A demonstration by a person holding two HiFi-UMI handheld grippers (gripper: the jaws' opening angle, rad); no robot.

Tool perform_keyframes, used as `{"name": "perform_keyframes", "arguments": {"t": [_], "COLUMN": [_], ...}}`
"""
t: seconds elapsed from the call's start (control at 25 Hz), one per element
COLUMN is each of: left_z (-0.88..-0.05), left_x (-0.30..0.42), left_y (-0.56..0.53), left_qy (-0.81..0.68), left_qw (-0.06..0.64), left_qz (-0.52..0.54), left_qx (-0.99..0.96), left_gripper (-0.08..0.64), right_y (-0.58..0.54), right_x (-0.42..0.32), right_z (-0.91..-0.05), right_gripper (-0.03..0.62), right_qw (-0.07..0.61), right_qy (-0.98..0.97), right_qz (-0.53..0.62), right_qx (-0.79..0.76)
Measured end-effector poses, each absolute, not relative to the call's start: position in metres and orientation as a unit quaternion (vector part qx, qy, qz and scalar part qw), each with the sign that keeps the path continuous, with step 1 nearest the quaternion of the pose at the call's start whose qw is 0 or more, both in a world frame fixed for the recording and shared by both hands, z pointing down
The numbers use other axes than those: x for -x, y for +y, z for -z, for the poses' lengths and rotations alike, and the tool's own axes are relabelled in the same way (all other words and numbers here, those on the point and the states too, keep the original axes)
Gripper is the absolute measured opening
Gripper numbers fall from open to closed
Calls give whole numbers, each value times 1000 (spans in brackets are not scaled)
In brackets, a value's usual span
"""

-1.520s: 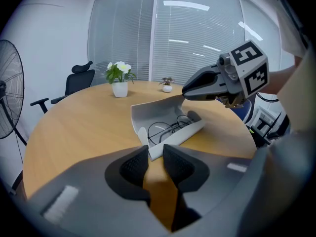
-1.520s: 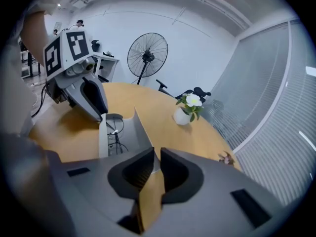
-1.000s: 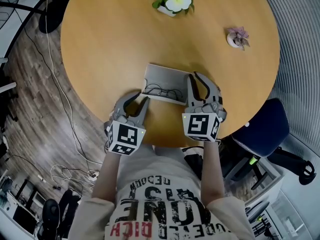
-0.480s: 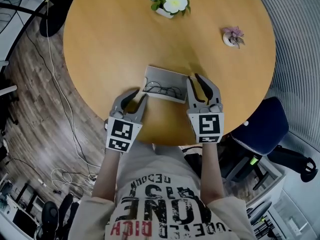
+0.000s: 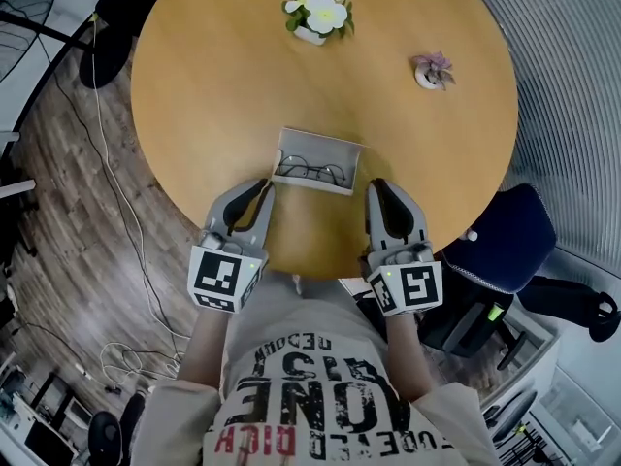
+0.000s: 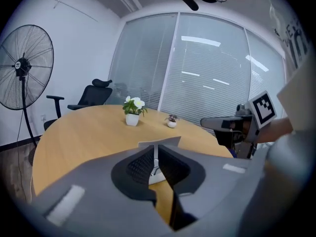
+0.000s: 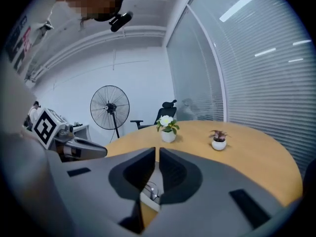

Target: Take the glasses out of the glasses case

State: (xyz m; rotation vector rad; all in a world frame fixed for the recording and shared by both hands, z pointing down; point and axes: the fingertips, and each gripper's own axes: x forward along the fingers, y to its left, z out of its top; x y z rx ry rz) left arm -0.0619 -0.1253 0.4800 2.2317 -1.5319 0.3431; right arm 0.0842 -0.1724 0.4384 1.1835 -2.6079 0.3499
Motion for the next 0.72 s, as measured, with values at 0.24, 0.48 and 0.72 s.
{"name": "perform_keyframes", "arguments": {"t": [0.24, 0.48, 0.72], "left_z": [-462, -455, -458], "left_x": [61, 57, 43], "left_y": [-113, -114, -129], "left_qy": [-551, -532, -475], "left_qw": [192, 178, 95], "left_qz": [-117, -146, -241], "left_qx": [-804, -815, -841], "left_gripper": [12, 11, 12], "right_y": [-134, -121, -116], "right_x": [-83, -91, -102], "right_z": [-424, -423, -422], "right_gripper": [21, 21, 21], "right_qw": [94, 68, 64], "right_qy": [-901, -892, -882], "right_qz": [-162, -199, -205], "right_qx": [-392, -401, -419]}}
